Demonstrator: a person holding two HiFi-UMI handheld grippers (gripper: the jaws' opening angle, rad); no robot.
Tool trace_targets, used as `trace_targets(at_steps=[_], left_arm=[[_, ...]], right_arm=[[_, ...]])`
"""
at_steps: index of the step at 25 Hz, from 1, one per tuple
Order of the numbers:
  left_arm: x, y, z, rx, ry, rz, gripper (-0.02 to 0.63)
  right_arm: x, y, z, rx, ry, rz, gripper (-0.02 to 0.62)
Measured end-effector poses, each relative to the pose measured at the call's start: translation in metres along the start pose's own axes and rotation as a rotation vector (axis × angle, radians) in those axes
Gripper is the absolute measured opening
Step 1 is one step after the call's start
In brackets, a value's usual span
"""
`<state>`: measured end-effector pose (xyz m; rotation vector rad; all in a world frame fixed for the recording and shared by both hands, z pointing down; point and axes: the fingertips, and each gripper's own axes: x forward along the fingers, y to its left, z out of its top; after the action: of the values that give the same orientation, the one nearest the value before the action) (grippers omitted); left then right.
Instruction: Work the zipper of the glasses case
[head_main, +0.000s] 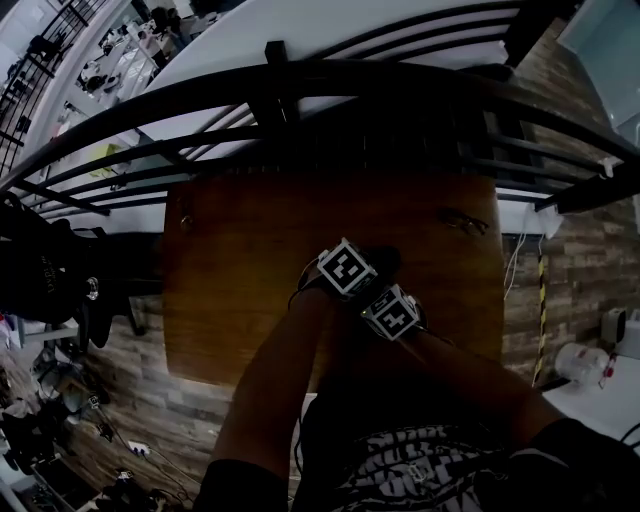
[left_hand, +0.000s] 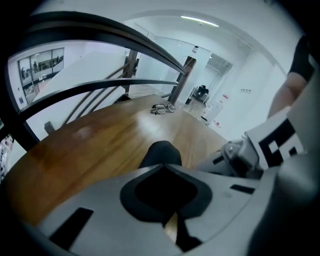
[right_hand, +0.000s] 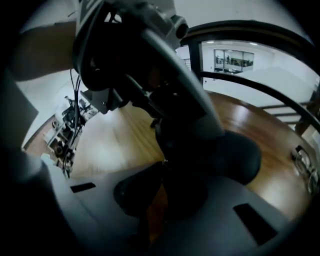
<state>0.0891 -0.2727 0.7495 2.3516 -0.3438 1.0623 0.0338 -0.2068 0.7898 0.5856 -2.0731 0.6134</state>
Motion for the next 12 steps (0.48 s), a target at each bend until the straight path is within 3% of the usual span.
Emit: trace_targets(at_steps=[7, 9, 11, 12], left_arm=[[-0.010, 0.000, -0.002, -0.097, -0.030, -0.094, 0.005], [-0.014, 0.001, -0.003, -0.144, -0.058, -0.129, 0.005], [-0.018, -0.001, -0.004, -0.177, -0.079, -0.168, 0.005], [-0.019, -0.003, -0.004, -0.179, -0.087, -0.183, 0.001]], right_arm=[[0.035, 0.025, 0.031, 0.401, -0.122, 0.071, 0.008], [0.040, 0.044, 0.044, 0.404, -0.140, 0.172, 0.009], [0.039, 0.075, 0.066, 0.305, -0.194, 0.297, -0.002], [0.038, 0.084, 0.072, 0.264, -0.212, 0.313, -0.002]])
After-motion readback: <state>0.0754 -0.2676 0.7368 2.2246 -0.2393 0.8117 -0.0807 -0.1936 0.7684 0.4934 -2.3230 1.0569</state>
